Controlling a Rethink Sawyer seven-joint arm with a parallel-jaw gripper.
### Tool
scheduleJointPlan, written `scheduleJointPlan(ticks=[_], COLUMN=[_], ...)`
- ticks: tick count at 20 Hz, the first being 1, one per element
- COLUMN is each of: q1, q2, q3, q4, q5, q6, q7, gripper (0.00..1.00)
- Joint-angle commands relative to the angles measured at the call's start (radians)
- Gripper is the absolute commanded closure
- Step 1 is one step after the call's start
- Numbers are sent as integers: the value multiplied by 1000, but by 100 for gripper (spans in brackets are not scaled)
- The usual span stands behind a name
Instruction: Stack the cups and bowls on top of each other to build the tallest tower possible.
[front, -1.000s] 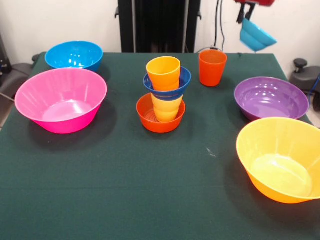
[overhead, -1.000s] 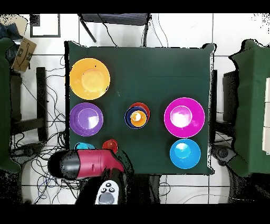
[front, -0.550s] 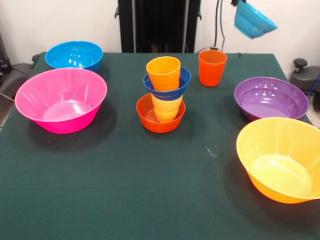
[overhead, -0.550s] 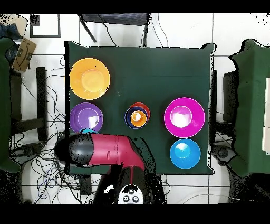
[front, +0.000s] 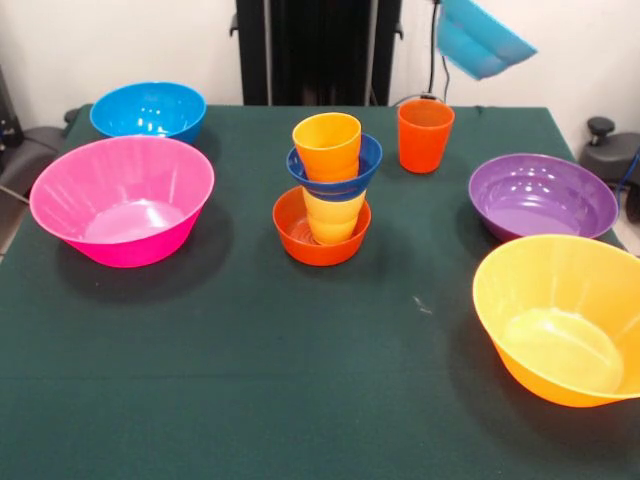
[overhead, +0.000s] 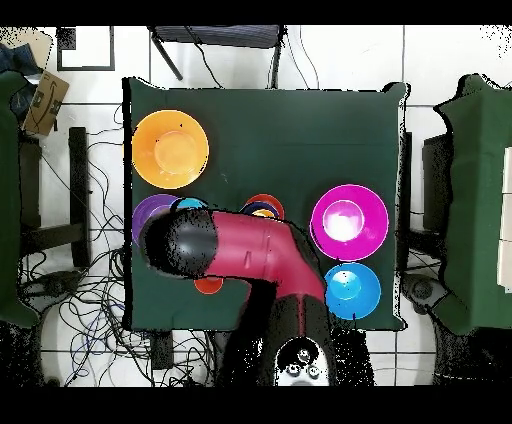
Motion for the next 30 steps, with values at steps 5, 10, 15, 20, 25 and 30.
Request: scheduleJointPlan(ticks=[5, 10, 15, 20, 25, 30], q1=[-130, -189, -258, -358, -424, -466], q2=[87, 123, 146, 175, 198, 195], q3=[157, 187, 256, 395, 487, 556], q4=[-129, -119, -85, -61, -66, -59], q5=[-139, -194, -167, -61, -34, -49], q6=[27, -33, -20, 87, 229, 256], q7=[-253, -271, -294, -345, -361, -364], gripper=[100, 100, 100, 100, 100, 100])
